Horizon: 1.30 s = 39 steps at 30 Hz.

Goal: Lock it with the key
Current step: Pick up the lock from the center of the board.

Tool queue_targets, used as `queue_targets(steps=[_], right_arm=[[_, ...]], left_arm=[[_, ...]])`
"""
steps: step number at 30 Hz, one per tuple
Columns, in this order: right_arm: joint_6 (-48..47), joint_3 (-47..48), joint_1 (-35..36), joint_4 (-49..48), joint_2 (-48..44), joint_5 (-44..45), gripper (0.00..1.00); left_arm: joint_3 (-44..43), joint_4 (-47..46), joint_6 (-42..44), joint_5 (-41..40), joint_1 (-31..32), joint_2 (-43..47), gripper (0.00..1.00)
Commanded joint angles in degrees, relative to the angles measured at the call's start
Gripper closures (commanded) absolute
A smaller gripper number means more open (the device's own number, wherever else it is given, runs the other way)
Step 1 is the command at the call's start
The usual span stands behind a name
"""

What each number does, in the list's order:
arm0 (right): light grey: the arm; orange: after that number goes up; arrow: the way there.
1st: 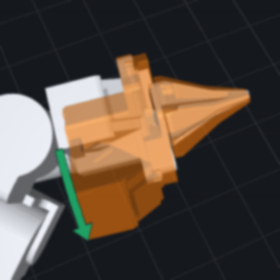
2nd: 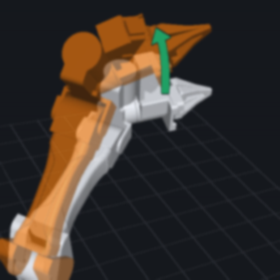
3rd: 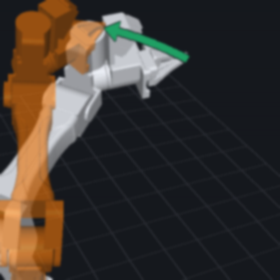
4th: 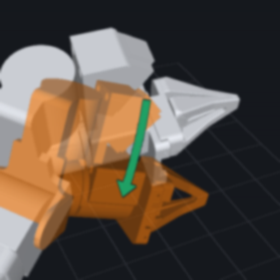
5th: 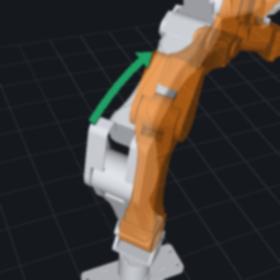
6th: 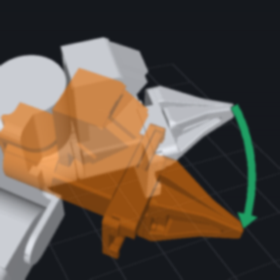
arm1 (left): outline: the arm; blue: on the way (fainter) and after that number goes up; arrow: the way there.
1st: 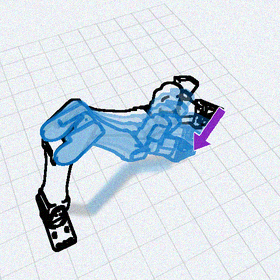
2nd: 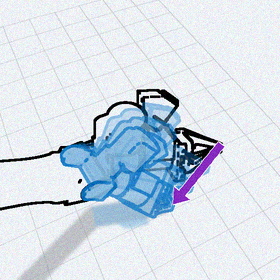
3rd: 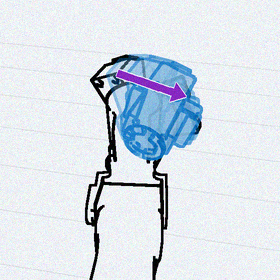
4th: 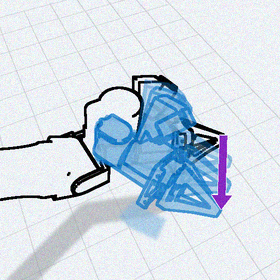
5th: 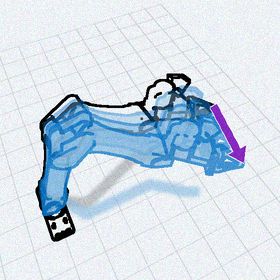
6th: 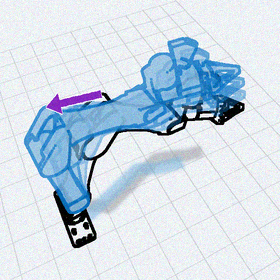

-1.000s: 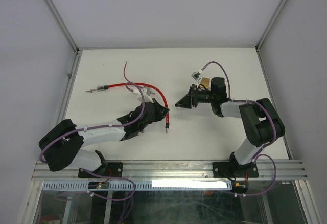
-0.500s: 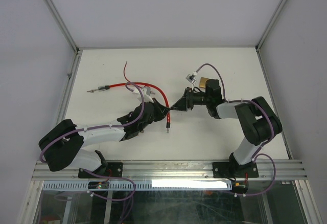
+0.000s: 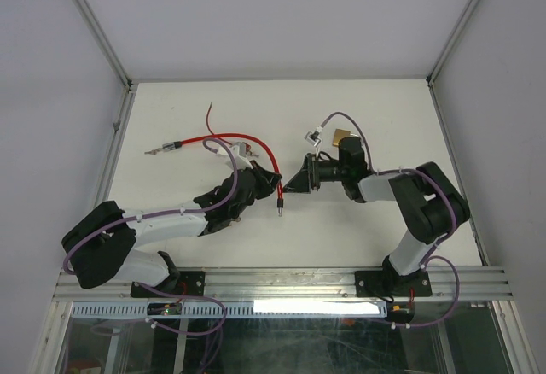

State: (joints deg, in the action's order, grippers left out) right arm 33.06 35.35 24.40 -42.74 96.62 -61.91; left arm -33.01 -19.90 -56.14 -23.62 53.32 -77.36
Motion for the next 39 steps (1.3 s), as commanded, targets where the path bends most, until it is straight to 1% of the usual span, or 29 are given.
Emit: queue_targets(steps=[1, 9, 14, 16, 18, 19, 21, 22, 25, 29, 32, 33, 34, 36, 37, 39], right_arm=[[1.97, 0.32, 2.46, -1.61, -1.63, 1.62, 0.48], [5.87, 1.24, 4.64, -0.4, -0.39, 4.58, 0.51], [8.95, 1.67, 5.52, -0.91, -0.7, 5.07, 0.56], [9.86, 1.72, 5.6, -0.81, -0.86, 5.38, 0.62], [9.84, 1.97, 5.49, 0.01, -0.9, 5.32, 0.77], [9.77, 2.14, 5.48, 0.55, -0.91, 5.39, 0.82], [9.37, 2.6, 5.53, 1.34, -0.83, 4.81, 0.96], [9.14, 2.84, 5.42, 1.91, -0.82, 4.5, 1.0], [7.63, 3.68, 5.2, 4.12, -1.11, 3.66, 1.0], [5.9, 4.58, 3.9, 6.08, -1.96, 1.97, 1.0], [2.44, 6.1, 2.94, 10.63, -3.71, 0.8, 1.0], [0.76, 6.87, 2.61, 13.1, -4.39, 0.32, 1.0], [-3.51, 7.82, 2.43, 15.92, -5.11, -0.31, 1.0], [-9.21, 9.88, 1.81, 22.89, -6.76, -0.65, 1.0], [-11.65, 10.83, 1.36, 26.4, -7.47, -1.04, 1.0], [-16.08, 12.42, 0.7, 31.78, -9.21, -1.17, 1.0]], left_arm=[[-2.1, -6.31, -0.46, -1.96, 0.57, 0.9, 1.0], [-3.14, -7.16, -0.79, -2.79, 0.6, -0.36, 1.0], [-4.04, -7.43, -0.39, -2.94, 0.78, -1.38, 1.0], [-4.3, -7.68, -0.22, -2.64, 0.86, -1.8, 1.0], [-4.3, -7.8, -0.16, -2.49, 0.98, -1.97, 1.0], [-4.26, -7.91, -0.07, -2.41, 0.99, -1.99, 1.0], [-4.09, -7.97, 0.12, -2.31, 1.08, -1.68, 1.0], [-3.95, -8.04, 0.22, -2.29, 1.08, -1.46, 1.0], [-3.31, -8.05, 0.62, -2.39, 1.08, -0.74, 0.99], [-1.87, -8.15, 1.78, -3.04, 1.09, 1.42, 0.82], [-0.38, -8.05, 3.68, -3.72, 1.08, 3.77, 0.65], [0.26, -8.05, 5.52, -3.98, 1.08, 4.93, 0.58], [0.86, -7.92, 6.87, -4.2, 1.08, 6.05, 0.53], [2.13, -7.38, 10.27, -4.92, 1.08, 8.68, 0.42], [2.61, -6.87, 12.31, -5.08, 1.08, 10.03, 0.35], [3.62, -5.6, 16.63, -5.19, 1.08, 13.06, 0.28]])
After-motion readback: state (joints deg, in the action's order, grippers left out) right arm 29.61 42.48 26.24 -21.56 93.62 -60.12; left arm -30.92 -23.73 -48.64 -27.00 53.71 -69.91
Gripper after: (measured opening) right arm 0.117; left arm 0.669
